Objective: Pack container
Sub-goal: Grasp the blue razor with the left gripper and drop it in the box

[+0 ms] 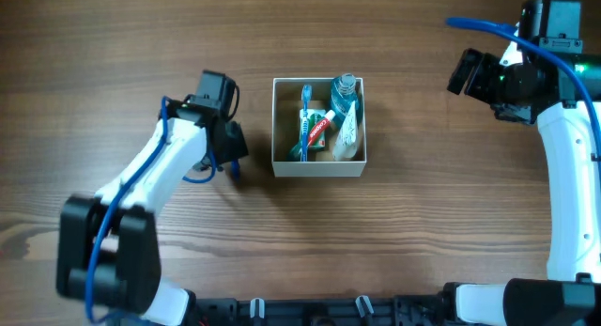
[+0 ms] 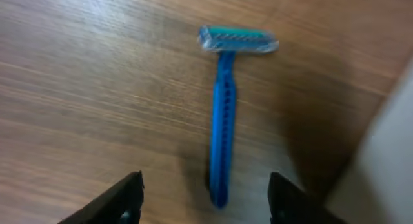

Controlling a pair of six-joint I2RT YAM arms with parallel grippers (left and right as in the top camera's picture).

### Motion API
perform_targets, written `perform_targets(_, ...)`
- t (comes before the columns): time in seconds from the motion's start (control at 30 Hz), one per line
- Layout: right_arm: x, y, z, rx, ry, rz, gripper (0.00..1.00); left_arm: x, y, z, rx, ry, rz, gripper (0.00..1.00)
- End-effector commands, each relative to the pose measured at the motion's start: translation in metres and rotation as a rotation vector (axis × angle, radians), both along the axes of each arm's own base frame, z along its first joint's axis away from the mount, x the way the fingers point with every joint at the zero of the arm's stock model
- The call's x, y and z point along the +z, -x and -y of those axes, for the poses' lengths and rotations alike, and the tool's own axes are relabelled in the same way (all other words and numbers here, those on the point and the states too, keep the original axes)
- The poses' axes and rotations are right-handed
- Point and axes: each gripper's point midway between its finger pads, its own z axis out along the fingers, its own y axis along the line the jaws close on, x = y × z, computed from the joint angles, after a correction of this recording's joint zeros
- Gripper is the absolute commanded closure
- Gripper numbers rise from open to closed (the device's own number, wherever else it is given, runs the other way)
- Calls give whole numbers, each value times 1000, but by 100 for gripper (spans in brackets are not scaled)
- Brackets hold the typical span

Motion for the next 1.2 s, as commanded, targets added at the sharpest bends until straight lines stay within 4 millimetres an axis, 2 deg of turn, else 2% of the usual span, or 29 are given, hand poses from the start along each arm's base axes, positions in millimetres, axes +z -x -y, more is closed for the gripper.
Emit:
perform_targets(0.0,-1,-3,1,-14,-7,-2,0,-28,-6,8,-19,42,-30,39)
perform_targets(0.03,-1,-3,1,-14,-7,-2,0,-34,-7,8,-34,40,-34,39)
perform_targets(0.1,-1,-3,1,-14,-7,-2,0,-54,-4,11,-43,48,-81,45)
perform_targets(0.23,-1,-3,1,-13,-7,-2,0,-71,3,9,-41,36,-131,77)
perform_targets(0.3,-1,-3,1,-14,-7,-2,0,-70,2,9,-44,37,-125,86)
perform_targets(0.43,-1,-3,1,-14,-7,-2,0,-51,-8,11,-61,42,-78,91)
perform_targets(0.47,-1,-3,1,-14,-7,-2,0,-39,-10,12,-64,44,-65,95)
perform_targets(0.5,-1,-3,1,-14,-7,-2,0,-18,-15,13,-66,50,-35,96)
perform_targets(0.6,-1,-3,1,-13,-7,-2,0,36,-25,19,-74,84,52,96)
perform_targets(0.67,-1,-3,1,-14,-7,-2,0,86,-30,30,-98,132,153,96)
perform_targets(0.77,-1,-3,1,-14,-7,-2,0,159,-32,57,-174,195,361,96)
perform_targets(0.8,-1,-3,1,-14,-7,-2,0,179,-28,70,-212,215,431,96)
perform_targets(0.83,-1,-3,1,-13,-7,-2,0,187,-26,80,-241,206,467,96)
perform_targets(0.87,-1,-3,1,-14,-7,-2,0,187,-26,84,-252,186,477,96)
perform_targets(0.93,-1,-3,1,-14,-7,-2,0,171,-26,97,-285,149,454,96)
perform_targets(1.0,-1,-3,1,-14,-7,-2,0,135,-33,116,-321,134,385,96)
perform_targets(1.13,-1,-3,1,-14,-7,-2,0,72,-48,131,-335,109,281,91)
perform_targets(1.17,-1,-3,1,-14,-7,-2,0,63,-51,134,-339,117,270,91)
